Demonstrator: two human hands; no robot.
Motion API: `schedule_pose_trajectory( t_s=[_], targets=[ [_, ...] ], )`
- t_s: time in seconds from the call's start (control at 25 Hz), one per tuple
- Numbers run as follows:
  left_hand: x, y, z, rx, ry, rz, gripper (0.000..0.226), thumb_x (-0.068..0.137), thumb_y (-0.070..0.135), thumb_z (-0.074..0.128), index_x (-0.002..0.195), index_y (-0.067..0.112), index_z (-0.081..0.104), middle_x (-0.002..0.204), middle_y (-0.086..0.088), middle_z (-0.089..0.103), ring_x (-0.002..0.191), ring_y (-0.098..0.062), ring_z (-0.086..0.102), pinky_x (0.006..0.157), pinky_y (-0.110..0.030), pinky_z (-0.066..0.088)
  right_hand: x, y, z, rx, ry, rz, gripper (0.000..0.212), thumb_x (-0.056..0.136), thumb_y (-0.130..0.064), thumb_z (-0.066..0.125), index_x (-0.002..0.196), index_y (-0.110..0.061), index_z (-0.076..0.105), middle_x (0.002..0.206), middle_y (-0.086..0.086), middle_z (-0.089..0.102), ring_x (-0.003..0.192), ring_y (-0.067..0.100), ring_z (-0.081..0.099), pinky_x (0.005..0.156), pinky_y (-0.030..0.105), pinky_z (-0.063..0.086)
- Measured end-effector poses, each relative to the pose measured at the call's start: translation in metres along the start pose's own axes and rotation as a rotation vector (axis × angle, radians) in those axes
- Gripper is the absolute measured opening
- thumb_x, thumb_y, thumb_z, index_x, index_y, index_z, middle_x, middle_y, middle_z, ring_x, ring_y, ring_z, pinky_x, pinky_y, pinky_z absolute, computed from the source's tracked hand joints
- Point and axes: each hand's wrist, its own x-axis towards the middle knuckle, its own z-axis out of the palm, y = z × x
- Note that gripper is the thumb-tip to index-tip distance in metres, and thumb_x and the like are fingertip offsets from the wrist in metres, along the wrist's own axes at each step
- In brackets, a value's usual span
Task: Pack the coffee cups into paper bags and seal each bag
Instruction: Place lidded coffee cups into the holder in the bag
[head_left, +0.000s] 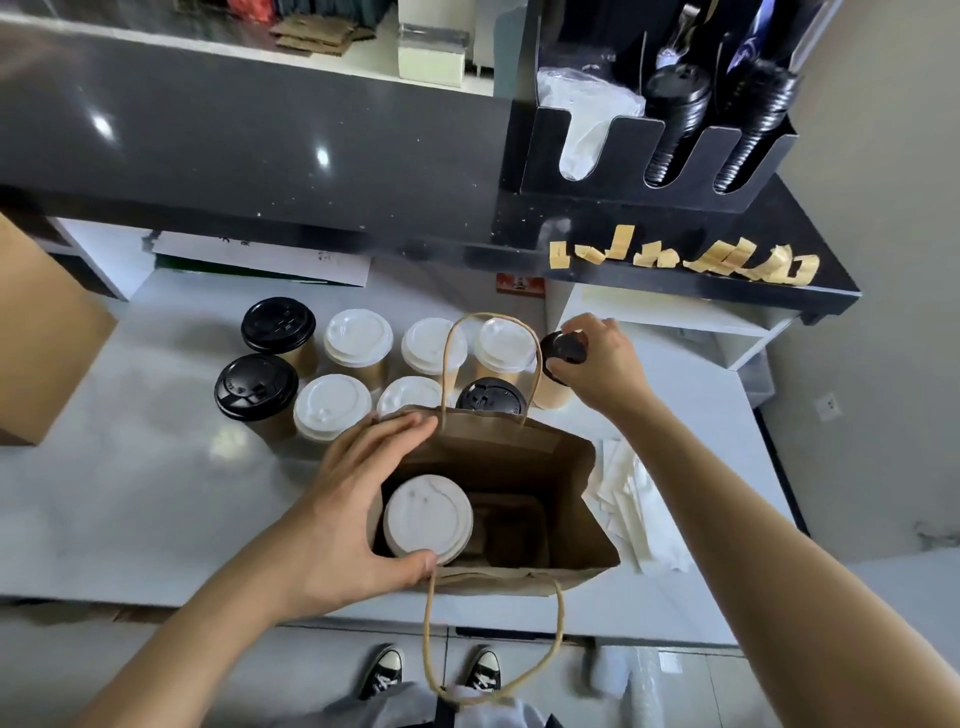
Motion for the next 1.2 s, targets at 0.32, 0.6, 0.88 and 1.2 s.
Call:
schedule_pose_trajectory(
  t_s=[0.32,0.6,0.88,1.2],
  targets=[
    [-0.002,0.000,0.001,0.011,0.005,-0.002,0.108,0.073,0.034,0.085,0.156,0.047,0.017,0.158,0.037,0.010,0.151,0.006,-0.004,0.113,-0.003,0.001,0.025,0.012,0.030,-0.238,-0.154,0.122,0.095,0.082,-0.049,0.078,0.155,-0.024,0.024,0.151,0.014,0.038,0.140,0.039,0.037,0.116,0.052,0.032],
    [0.001,-0.002,0.000,0.040,-0.009,0.015,0.100,0.075,0.042,0.080,0.155,0.050,0.021,0.158,0.038,0.010,0.152,0.002,-0.006,0.119,-0.016,0.005,0.014,0.018,0.025,-0.084,-0.044,0.110,0.082,0.084,-0.049,0.076,0.150,-0.023,0.035,0.139,0.016,0.044,0.127,0.039,0.046,0.108,0.050,0.040],
    [0.007,-0.006,-0.001,0.082,0.031,0.062,0.078,0.072,0.061,0.065,0.145,0.050,0.042,0.152,0.036,0.029,0.153,-0.001,0.001,0.124,-0.032,0.014,-0.043,0.016,-0.008,0.182,0.165,0.068,0.085,0.073,-0.049,0.086,0.144,-0.030,0.043,0.125,-0.003,0.037,0.115,0.018,0.046,0.097,0.028,0.041],
    [0.013,-0.009,-0.002,-0.038,0.058,0.016,0.065,0.077,0.050,0.081,0.136,0.049,0.053,0.144,0.035,0.042,0.145,0.000,0.020,0.121,-0.030,0.022,-0.102,-0.024,-0.100,0.323,0.265,-0.067,0.077,0.068,-0.060,0.081,0.136,-0.040,0.051,0.128,-0.002,0.051,0.110,0.006,0.057,0.093,0.025,0.047]
  ],
)
